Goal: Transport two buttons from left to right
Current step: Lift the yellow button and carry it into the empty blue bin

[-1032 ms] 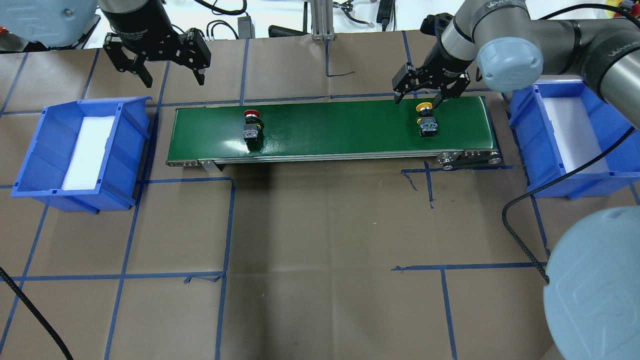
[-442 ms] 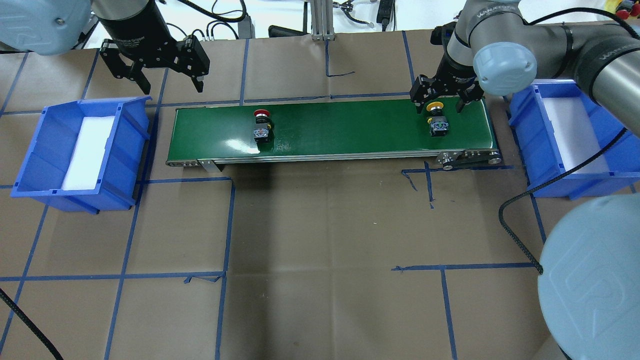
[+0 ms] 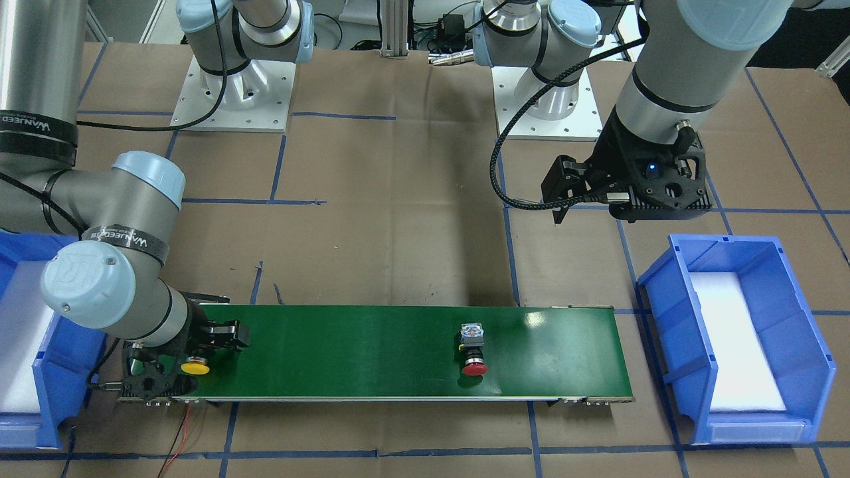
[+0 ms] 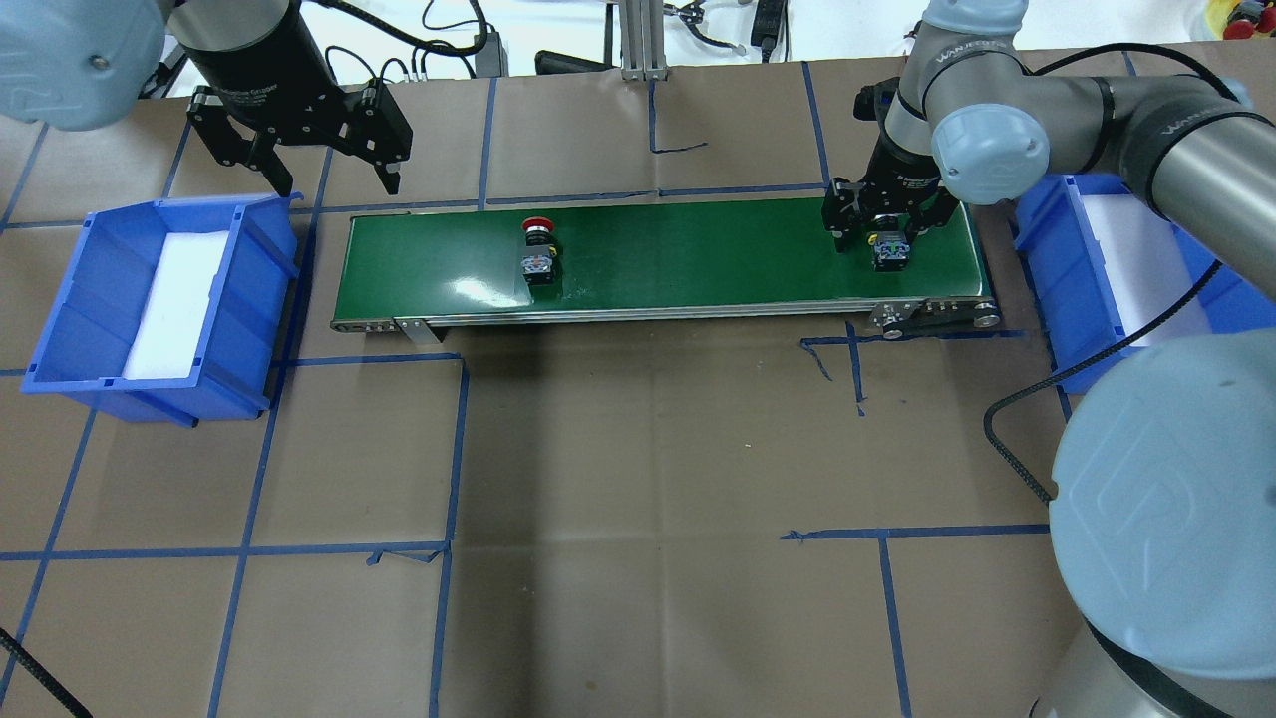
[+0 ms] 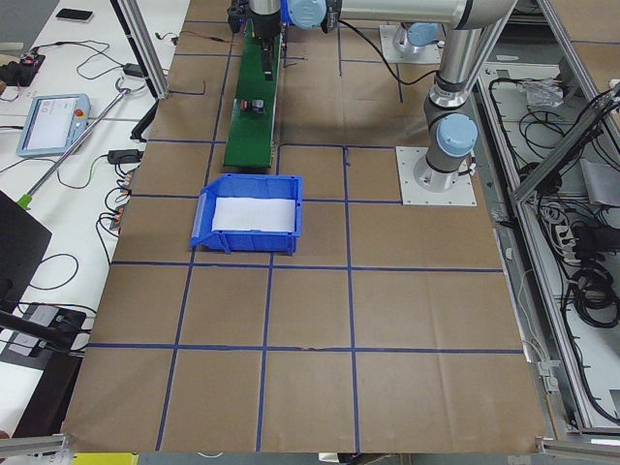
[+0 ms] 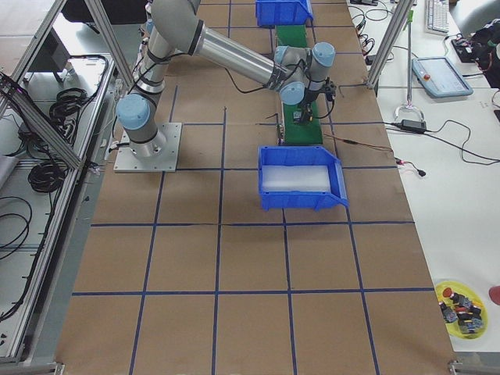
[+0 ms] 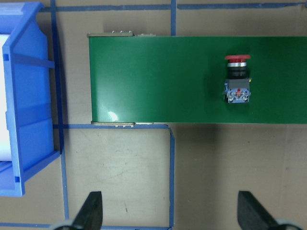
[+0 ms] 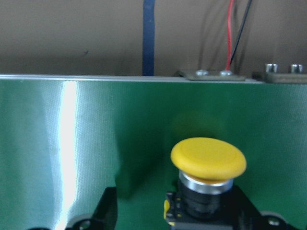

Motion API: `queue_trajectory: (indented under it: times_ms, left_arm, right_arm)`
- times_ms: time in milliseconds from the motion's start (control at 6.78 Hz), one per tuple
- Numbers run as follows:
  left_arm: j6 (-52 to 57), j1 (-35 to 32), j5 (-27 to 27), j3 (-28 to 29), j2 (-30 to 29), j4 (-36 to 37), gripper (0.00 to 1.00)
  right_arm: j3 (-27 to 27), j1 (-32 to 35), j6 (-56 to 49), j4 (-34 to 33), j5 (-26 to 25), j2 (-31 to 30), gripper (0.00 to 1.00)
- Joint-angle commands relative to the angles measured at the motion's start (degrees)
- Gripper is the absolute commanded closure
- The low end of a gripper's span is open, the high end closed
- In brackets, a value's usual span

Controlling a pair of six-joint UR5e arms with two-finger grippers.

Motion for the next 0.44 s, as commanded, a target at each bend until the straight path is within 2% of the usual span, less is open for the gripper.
queue_trajectory:
  times_ms: [0, 147, 295]
  left_arm:
    - [0.3, 0.0, -0.1, -4.5, 2.2, 4.9, 0.0]
    - [0.3, 0.0, -0.1, -4.7, 2.2, 5.3, 0.0]
    - [0.3, 0.0, -0.2, -4.8, 2.2, 5.3, 0.0]
  right_arm:
    - [-1.4, -2.6, -2.6, 0.4, -2.3, -0.4, 0.94]
    - [-2.8, -4.2, -3.4, 1.8, -3.1, -1.4, 0.95]
    - [-4.3, -6.3, -3.4, 6.6, -5.3, -2.9, 0.98]
